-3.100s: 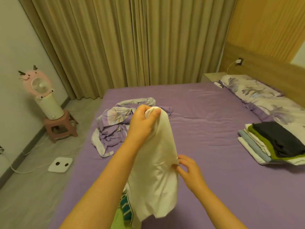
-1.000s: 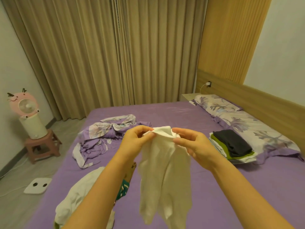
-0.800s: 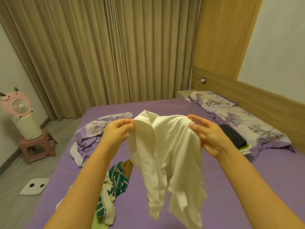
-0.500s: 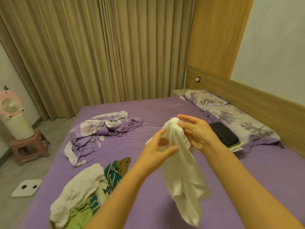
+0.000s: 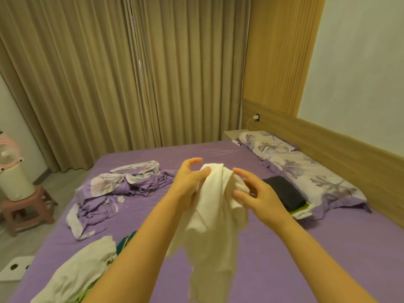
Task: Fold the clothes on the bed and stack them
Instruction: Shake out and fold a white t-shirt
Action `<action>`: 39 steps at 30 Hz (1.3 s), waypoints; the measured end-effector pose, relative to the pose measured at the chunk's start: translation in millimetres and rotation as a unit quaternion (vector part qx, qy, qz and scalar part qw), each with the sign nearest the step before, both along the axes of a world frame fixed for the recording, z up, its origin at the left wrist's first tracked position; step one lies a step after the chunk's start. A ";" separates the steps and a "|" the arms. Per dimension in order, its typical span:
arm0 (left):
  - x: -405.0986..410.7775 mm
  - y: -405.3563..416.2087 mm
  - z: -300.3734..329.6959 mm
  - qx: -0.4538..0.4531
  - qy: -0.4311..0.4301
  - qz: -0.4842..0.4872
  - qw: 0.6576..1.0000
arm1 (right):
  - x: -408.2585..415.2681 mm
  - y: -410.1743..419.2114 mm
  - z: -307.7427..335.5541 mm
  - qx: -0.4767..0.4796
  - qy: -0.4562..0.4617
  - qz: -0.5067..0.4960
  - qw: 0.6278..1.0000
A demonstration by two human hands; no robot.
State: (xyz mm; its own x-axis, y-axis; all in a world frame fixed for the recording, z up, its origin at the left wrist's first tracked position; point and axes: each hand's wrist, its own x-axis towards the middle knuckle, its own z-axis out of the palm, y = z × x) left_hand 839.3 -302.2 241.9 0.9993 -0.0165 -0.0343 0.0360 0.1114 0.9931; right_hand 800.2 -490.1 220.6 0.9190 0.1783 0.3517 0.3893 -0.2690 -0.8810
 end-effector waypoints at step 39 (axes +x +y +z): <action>48.3 12.5 20.9 0.355 -0.061 0.009 0.933 | 134.1 -144.0 23.1 0.112 0.060 -0.043 0.991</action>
State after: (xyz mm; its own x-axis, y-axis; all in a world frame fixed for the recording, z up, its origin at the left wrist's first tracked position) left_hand 887.6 -289.7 262.8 0.9964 -0.0160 0.0829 -0.0769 -0.5772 0.8130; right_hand 934.3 -634.1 243.7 0.9649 0.0272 0.2611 0.2625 -0.0883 -0.9609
